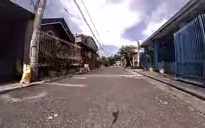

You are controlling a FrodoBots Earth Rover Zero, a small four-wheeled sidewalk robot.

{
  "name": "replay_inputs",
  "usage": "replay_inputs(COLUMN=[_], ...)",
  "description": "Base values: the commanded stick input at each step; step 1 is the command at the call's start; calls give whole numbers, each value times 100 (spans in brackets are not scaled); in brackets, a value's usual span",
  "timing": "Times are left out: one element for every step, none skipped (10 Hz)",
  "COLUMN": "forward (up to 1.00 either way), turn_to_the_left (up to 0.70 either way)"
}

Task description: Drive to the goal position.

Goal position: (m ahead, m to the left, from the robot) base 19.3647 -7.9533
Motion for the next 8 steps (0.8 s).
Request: replay_inputs(forward=[70,70,70,70,70,70,70,70], turn_to_the_left=[0,0,0,0,0,0,0,0])
